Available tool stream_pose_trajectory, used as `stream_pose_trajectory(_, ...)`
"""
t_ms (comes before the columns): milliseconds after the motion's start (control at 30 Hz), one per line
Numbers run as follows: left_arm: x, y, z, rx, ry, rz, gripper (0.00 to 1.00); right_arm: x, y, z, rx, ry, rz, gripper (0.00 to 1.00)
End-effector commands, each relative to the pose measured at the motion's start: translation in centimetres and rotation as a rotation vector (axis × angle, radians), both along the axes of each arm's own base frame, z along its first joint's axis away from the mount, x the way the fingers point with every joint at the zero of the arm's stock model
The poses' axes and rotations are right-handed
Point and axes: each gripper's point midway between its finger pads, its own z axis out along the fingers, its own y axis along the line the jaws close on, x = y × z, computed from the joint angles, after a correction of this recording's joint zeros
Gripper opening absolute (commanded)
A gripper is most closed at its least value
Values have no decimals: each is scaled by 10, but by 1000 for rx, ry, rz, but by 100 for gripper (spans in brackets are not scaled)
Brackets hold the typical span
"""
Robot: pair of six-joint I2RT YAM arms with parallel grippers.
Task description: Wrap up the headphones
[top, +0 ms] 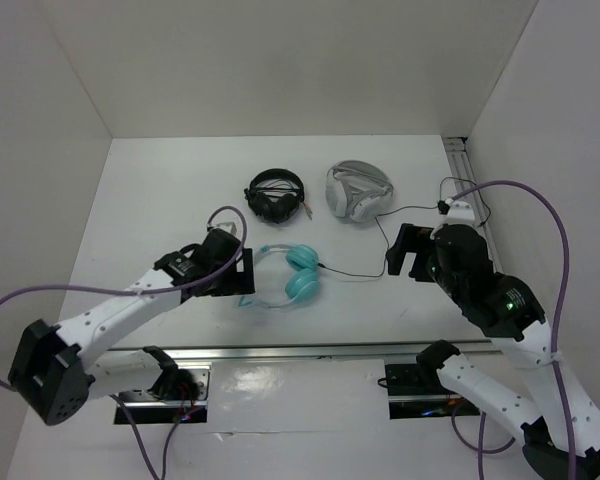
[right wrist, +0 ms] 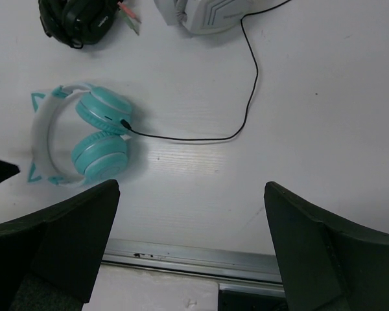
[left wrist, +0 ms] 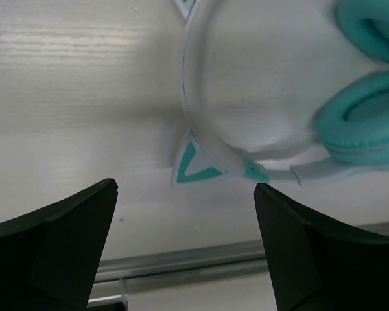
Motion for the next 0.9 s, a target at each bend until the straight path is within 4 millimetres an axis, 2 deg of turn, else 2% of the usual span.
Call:
stream_pose_trajectory(0,41,-15,-13,-3,-82,67,100,5,11,18,32,-70,58,100)
stream_pose_trajectory(33,48,-12,-21,18,-71,87,100,4,11,20,37,-79,58,100)
stream_pose_trajectory(67,51,-10,-41,65,-20,83,100,2,13,20,51,-87,73,100)
stream_pose_trajectory(100,57,-14,-49,73,-20,72,100,1,16,20,51,-84,95,100)
stream_pose_trajectory(167,71,-8,-60,88,-6,102,100,0,16,24,53,-102,109,100)
stream_pose_trajectory(200,69,-9,-75,105,32,96,100,-3,18,25,56,-108,130,100)
stream_pose_trajectory(300,75,-5,-92,124,66,103,100,-5,19,23,48,-99,144,100)
stream_pose_trajectory(333,70,-4,-105,135,106,106,99,-5,19,23,48,-99,144,100)
stream_pose_trajectory(400,67,-3,-114,148,132,113,89,-4,20,21,44,-90,144,100)
stream_pose_trajectory(467,63,-6,-117,170,128,107,77,-3,22,23,54,-99,154,100)
stream_pose_trajectory(500,63,-7,-117,170,128,107,66,-3,22,18,48,-87,154,100)
stream_pose_trajectory(600,56,-4,-121,199,152,97,51,-2,23,16,48,-87,154,100)
stream_pose_trajectory(633,52,-5,-122,196,167,91,42,0,24,14,44,-78,154,100)
stream_pose_trajectory(867,36,0,-114,180,166,89,37,0,24,14,44,-78,154,100)
